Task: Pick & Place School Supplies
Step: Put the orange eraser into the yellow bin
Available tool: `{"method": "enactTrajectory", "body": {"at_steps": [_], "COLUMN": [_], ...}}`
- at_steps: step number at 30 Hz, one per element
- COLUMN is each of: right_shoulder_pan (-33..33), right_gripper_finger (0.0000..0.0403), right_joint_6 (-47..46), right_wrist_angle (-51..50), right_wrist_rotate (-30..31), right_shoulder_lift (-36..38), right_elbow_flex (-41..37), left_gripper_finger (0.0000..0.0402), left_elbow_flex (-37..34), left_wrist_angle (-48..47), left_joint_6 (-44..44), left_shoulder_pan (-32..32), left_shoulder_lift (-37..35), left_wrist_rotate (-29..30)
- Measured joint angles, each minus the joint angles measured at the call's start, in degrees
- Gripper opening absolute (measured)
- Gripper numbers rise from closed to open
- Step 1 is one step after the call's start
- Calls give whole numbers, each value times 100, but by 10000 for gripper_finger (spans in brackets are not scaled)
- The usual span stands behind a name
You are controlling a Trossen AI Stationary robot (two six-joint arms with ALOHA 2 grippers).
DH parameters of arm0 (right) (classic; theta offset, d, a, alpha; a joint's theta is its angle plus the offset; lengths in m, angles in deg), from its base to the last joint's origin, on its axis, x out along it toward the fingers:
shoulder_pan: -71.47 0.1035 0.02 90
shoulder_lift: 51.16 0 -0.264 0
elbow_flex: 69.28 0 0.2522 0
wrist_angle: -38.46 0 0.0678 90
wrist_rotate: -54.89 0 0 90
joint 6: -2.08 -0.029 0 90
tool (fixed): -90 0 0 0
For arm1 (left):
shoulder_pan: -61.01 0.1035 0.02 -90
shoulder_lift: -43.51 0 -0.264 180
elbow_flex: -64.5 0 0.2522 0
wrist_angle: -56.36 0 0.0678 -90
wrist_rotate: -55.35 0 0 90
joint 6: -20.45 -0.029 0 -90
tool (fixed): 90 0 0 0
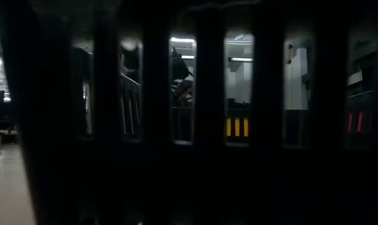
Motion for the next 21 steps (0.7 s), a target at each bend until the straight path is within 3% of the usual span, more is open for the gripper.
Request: {"method": "enactTrajectory", "body": {"at_steps": [21], "right_shoulder_pan": [26], "right_gripper_finger": [143], "right_joint_6": [-4], "right_wrist_angle": [10], "right_wrist_rotate": [40], "right_shoulder_lift": [-2], "right_elbow_flex": [-1], "left_gripper_finger": [1], "left_elbow_flex": [17], "left_wrist_angle": [118], "left_joint_6": [149], "left_shoulder_pan": [-10], "left_shoulder_lift": [281], "left_wrist_rotate": [454]}}
